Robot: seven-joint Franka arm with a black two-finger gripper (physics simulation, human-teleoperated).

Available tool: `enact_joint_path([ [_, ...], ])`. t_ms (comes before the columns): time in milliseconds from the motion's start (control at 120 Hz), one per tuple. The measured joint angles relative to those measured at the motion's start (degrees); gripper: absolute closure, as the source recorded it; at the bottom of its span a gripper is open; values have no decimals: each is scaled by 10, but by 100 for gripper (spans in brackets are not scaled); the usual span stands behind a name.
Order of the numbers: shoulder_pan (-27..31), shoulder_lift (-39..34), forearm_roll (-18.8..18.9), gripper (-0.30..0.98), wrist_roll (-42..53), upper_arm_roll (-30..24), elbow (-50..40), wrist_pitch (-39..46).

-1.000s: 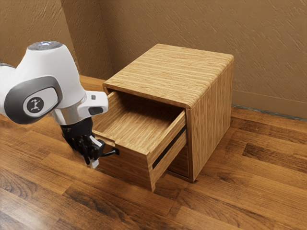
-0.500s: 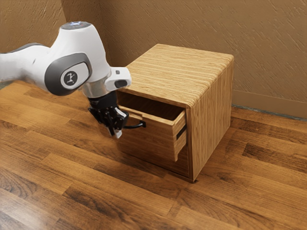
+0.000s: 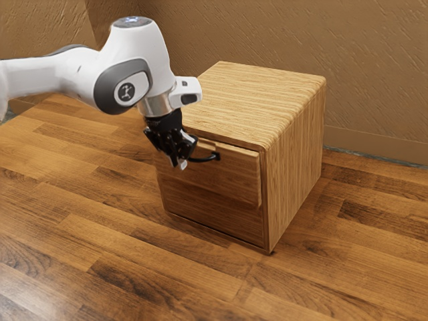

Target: Push the drawer handle with one arm to close the drawer

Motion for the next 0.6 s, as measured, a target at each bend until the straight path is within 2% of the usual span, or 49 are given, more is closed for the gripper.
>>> enact_joint_path([
  [217,-5,18,7,63,0,-2,16,8],
  [275,-6,-11,-4,54,-1,-4,-6,-3],
  [342,-2,-87,-33,41,-12,-7,-54,-30],
  [400,0,-140,-61,31,-25,-5,-60,-69],
  [475,0,-142,-80,22,-40,6,26,-131],
  [550,0,-69,-72,15,-51,20,144,-184],
  [600,-6,-17,-66,12,-50,48,203,-209],
])
